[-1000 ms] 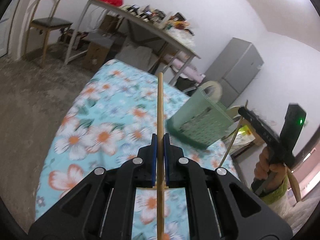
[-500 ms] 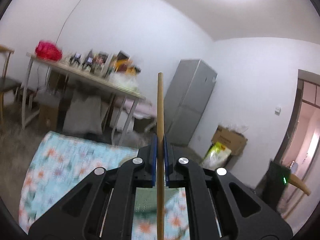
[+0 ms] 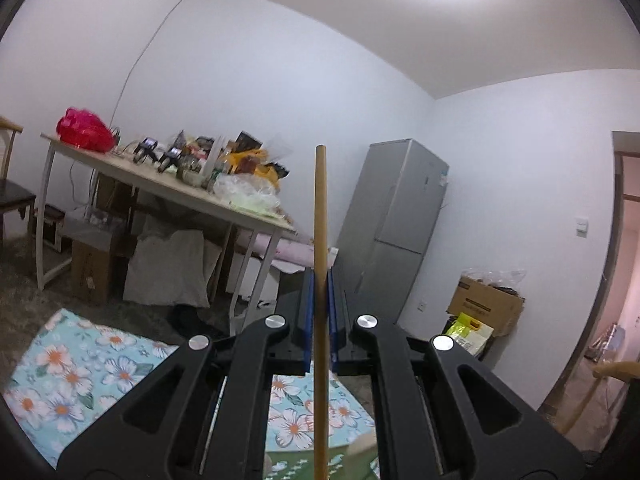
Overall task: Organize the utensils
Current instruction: 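Lower the chopstick into the caddy and open the left gripper while right carries its chopstick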
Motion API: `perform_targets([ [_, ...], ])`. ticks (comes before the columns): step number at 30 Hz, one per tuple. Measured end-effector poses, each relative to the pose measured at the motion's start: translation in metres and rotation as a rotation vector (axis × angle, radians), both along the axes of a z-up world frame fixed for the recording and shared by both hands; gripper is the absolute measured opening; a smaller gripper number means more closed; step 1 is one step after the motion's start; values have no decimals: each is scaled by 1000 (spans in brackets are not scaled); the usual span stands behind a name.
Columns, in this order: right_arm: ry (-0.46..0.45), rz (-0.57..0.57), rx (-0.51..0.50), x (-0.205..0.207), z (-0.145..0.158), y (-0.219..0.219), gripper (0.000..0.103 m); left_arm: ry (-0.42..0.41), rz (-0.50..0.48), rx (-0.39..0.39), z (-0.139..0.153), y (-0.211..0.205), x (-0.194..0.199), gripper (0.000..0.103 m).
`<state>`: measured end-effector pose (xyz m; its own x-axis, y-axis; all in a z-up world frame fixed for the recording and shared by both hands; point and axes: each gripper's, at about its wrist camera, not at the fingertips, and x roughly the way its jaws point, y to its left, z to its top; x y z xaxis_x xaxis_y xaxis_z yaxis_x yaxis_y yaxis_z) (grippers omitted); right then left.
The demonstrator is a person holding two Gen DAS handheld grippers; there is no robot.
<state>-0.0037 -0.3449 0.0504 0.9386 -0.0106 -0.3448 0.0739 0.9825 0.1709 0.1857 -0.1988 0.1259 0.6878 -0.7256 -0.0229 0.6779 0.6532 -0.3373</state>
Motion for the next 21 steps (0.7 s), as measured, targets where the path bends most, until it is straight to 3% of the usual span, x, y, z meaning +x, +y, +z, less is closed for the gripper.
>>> perform_targets([
  [12,1,12,11,0,-2,-4,7,58,92,50,-33,-21,30,5],
  [21,2,11,11,0,-1,-3,7,-32,111,99,-34,-26,9,5],
])
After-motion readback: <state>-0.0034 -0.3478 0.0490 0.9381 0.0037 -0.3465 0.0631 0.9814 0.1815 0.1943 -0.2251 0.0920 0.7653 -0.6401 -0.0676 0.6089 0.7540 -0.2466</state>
